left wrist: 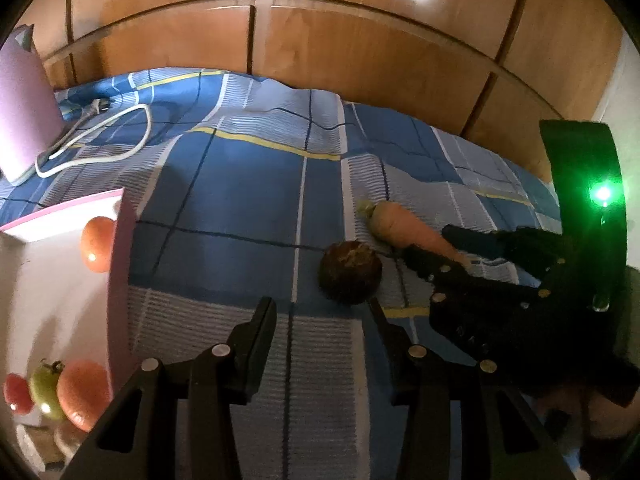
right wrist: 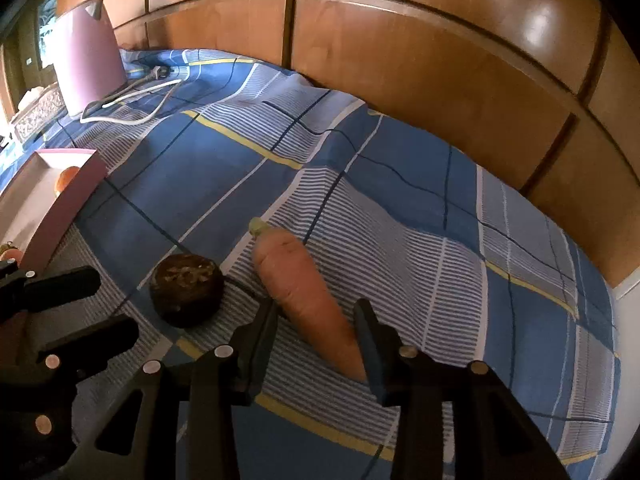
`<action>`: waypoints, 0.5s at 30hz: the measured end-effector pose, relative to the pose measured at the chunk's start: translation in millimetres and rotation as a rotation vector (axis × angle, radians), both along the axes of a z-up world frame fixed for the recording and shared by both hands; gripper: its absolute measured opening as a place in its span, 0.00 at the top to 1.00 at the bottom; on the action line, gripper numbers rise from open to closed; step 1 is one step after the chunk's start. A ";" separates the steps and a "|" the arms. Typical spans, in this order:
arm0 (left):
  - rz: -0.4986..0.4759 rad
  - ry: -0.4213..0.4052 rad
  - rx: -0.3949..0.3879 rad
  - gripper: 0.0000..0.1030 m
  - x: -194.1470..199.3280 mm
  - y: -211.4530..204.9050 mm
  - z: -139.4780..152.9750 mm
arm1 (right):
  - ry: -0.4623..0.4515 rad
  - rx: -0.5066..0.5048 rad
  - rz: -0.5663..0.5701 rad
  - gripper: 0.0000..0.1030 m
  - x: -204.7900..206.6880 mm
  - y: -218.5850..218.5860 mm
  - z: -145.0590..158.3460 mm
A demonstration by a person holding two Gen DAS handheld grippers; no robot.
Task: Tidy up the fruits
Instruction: 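Grasp the dark round fruit with the left tool while the right tool grasps the carrot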
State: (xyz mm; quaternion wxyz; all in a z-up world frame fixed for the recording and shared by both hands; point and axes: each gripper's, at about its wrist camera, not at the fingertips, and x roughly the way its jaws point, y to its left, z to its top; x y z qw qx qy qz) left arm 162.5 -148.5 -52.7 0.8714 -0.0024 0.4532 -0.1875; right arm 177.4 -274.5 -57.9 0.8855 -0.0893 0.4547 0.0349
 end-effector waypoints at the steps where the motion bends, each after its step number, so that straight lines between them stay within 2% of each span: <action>1: -0.005 -0.001 -0.003 0.56 1.2 -1.9 0.1 | -0.006 0.010 -0.002 0.62 0.6 -1.1 0.2; 6: -0.019 0.002 -0.014 0.56 6.7 -9.6 -0.7 | -0.004 0.101 -0.023 0.74 -4.0 -7.1 3.7; 15: -0.018 0.016 -0.027 0.53 15.2 -13.6 -4.9 | 0.052 0.196 -0.128 0.75 -22.3 -13.1 6.2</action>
